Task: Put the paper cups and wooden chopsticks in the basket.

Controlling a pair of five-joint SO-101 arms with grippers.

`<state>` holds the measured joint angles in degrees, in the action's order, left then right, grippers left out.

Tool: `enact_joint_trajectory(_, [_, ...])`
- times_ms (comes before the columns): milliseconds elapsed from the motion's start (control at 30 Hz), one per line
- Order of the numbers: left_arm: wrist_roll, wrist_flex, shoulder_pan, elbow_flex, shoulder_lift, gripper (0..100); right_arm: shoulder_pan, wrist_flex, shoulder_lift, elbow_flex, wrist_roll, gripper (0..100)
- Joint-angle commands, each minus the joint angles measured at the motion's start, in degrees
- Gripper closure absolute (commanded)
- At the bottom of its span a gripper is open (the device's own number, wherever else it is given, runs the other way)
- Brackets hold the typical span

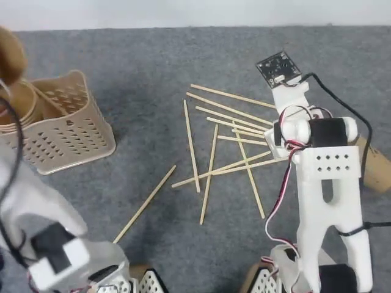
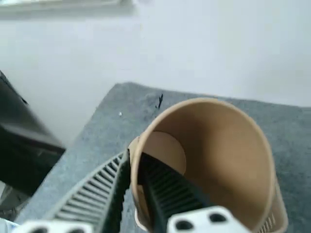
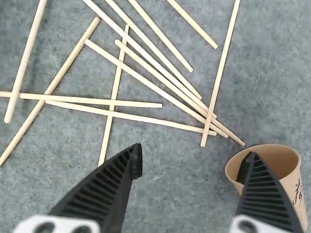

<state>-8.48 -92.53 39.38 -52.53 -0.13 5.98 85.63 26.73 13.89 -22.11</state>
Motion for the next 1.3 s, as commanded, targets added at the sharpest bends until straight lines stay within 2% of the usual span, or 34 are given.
enact_joint_trajectory(0, [2.90,1.41,1.67,-1.45,4.13,99,-0.48,-0.84,-0.04,-0.35,0.26,68.2])
enact_joint_trajectory(200, [7.65,-0.97,0.79,-1.36,11.78,99,-0.40,-1.98,-0.04,-0.35,0.35,68.2])
enact_joint_trajectory(600, [8.88,-8.09,-1.85,-1.80,14.51,99,1.10,-2.07,-0.22,-0.26,0.44,68.2])
enact_joint_trajectory(867, [8.88,-8.09,-3.69,-0.22,5.01,99,3.65,-2.07,-0.66,-0.26,0.62,68.2])
enact_joint_trajectory(1133, [8.88,-7.91,-3.16,16.66,0.00,99,3.56,-1.45,-0.57,0.00,0.62,68.2])
enact_joint_trajectory(1267, [10.64,-7.91,-0.44,14.20,-0.35,99,3.56,-2.07,-0.04,2.73,0.26,68.2])
